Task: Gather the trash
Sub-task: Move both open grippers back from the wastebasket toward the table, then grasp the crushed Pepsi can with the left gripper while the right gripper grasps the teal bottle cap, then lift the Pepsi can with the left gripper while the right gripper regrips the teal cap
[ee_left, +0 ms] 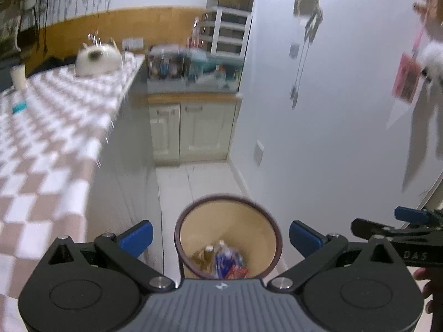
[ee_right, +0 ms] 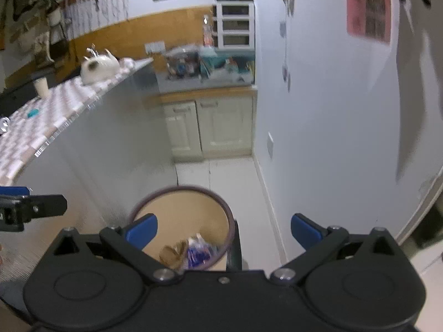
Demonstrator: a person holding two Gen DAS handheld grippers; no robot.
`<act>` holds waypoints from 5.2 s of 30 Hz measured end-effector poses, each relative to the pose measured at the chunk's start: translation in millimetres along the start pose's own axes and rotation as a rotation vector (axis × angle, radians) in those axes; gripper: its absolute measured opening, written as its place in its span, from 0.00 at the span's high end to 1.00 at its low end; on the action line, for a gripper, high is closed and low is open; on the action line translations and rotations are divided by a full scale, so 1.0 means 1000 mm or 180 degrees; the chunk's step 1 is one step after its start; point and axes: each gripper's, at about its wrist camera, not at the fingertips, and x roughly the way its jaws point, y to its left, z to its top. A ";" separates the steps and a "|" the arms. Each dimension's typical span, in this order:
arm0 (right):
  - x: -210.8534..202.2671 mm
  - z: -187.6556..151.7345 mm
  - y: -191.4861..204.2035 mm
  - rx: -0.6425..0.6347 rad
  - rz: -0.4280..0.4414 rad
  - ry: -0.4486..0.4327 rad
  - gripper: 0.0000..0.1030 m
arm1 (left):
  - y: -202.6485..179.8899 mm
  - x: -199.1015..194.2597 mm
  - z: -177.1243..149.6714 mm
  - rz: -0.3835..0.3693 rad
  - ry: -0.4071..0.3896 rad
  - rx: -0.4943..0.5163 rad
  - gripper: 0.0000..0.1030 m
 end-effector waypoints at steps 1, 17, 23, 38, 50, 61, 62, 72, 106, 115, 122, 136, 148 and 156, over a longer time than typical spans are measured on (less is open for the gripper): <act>-0.005 0.005 0.004 -0.0025 0.0020 -0.0052 0.00 | 0.002 -0.009 0.004 0.0000 -0.0072 0.0008 0.00; -0.048 0.088 0.109 -0.0424 0.0587 -0.0673 0.00 | 0.092 -0.102 0.056 0.0502 -0.0771 0.0028 0.00; -0.043 0.118 0.163 -0.0484 0.0840 -0.0697 0.00 | 0.149 -0.129 0.080 0.0785 -0.0917 -0.0030 0.00; -0.009 0.185 0.314 -0.0795 0.1231 -0.0745 0.00 | 0.319 -0.159 0.139 0.1482 -0.1047 -0.0223 0.00; 0.062 0.195 0.392 -0.0661 0.1306 -0.0522 0.00 | 0.452 -0.064 0.134 0.1355 -0.0947 -0.0105 0.00; 0.092 0.184 0.409 -0.0707 0.1106 -0.0409 0.00 | 0.532 0.030 0.139 0.1117 -0.0773 0.0092 0.00; 0.095 0.183 0.411 -0.0727 0.1100 -0.0389 0.00 | 0.536 0.035 0.140 0.1089 -0.0761 0.0086 0.00; 0.142 0.193 0.477 -0.1058 0.1144 -0.0356 0.00 | 0.562 0.053 0.138 0.0936 -0.0771 0.0032 0.01; 0.290 0.201 0.613 -0.1031 0.1127 -0.0065 0.66 | 0.575 0.055 0.138 0.0676 -0.0687 -0.0153 0.69; 0.241 0.195 0.588 -0.0882 0.1376 -0.0149 0.66 | 0.562 0.046 0.140 0.0255 -0.0692 -0.0228 0.71; 0.219 0.188 0.545 -0.0503 0.1394 -0.0032 0.97 | 0.533 0.047 0.144 0.0067 -0.0586 -0.0038 0.72; 0.233 0.174 0.520 -0.0270 0.1545 -0.0073 0.79 | 0.486 0.032 0.144 0.0073 -0.0781 0.0710 0.03; 0.250 0.172 0.530 -0.0410 0.1704 0.0110 0.79 | 0.545 0.069 0.143 -0.0446 -0.0531 -0.0193 0.00; 0.252 0.168 0.529 -0.0318 0.1890 0.0233 0.85 | 0.504 0.061 0.133 -0.0446 -0.0365 0.0595 0.01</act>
